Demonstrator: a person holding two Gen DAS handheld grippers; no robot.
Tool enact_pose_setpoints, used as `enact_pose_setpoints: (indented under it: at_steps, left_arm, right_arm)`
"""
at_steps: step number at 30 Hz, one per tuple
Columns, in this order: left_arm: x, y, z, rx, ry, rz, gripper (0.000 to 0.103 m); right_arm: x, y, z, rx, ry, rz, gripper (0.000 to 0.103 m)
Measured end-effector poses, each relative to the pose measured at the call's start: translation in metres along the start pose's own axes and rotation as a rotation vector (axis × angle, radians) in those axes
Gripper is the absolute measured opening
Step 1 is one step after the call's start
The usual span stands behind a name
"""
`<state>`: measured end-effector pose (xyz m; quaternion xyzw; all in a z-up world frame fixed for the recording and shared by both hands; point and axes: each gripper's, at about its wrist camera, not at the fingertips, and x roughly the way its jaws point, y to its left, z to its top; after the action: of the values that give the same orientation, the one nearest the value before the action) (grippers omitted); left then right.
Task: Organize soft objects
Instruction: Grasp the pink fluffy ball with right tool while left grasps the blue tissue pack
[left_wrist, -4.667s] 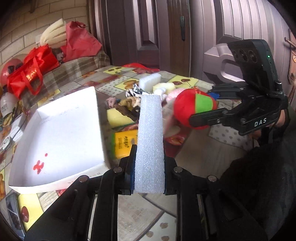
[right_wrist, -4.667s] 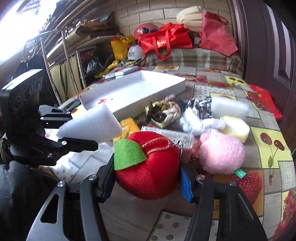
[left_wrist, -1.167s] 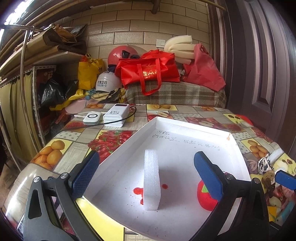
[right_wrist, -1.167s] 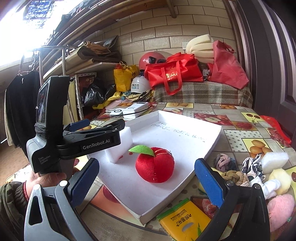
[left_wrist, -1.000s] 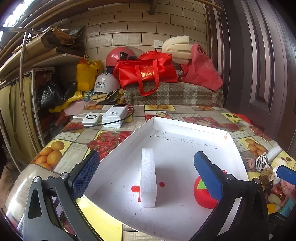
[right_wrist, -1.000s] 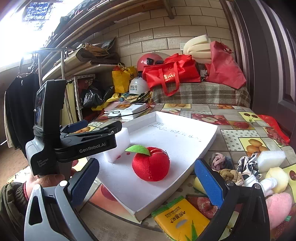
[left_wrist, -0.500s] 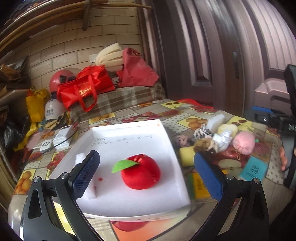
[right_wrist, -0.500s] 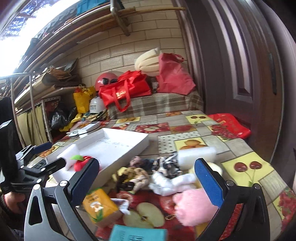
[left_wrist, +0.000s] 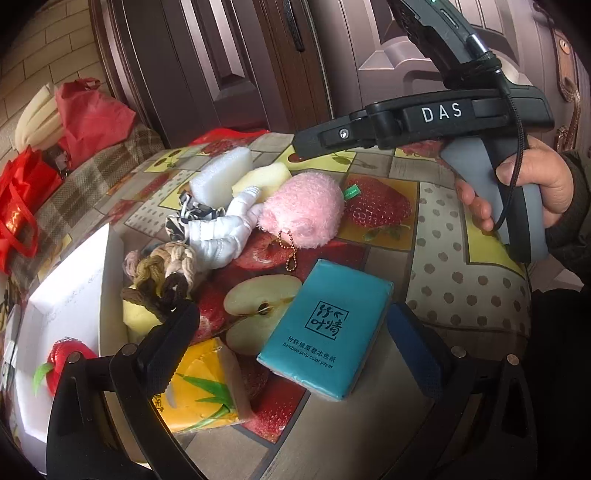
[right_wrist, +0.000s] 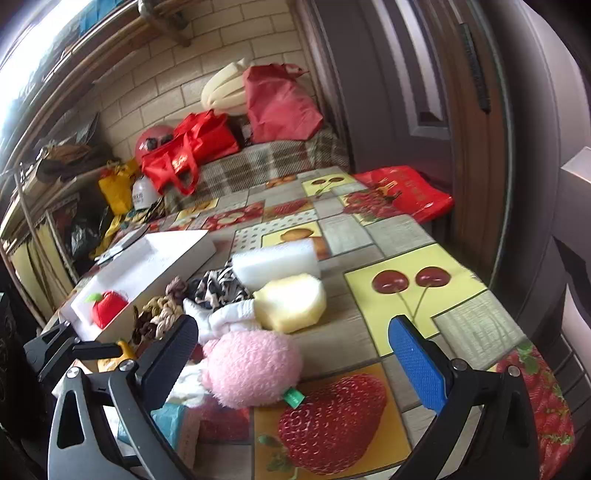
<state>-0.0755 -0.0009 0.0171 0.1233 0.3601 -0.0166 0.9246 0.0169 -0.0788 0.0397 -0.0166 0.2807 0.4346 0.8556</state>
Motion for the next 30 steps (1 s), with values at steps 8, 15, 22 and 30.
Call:
enact_pose_setpoints:
  at_steps: [8, 15, 22, 30]
  left_arm:
    - [0.016, -0.012, -0.002, 0.035, 0.074, -0.022, 0.088]
    - [0.012, -0.013, -0.002, 0.053, 0.054, -0.028, 0.050]
    - [-0.030, 0.001, -0.009, -0.041, -0.157, 0.042, 0.050]
    - [-0.067, 0.070, -0.034, -0.336, -0.298, 0.185, 0.050]
  right_arm:
    - [0.058, 0.022, -0.009, -0.082, 0.308, 0.046, 0.103]
    - [0.056, 0.022, -0.013, -0.089, 0.325, 0.072, 0.067]
    - [0.007, 0.006, -0.008, 0.010, 0.080, 0.071, 0.066]
    - [-0.018, 0.012, 0.005, 0.060, -0.170, 0.015, 0.066]
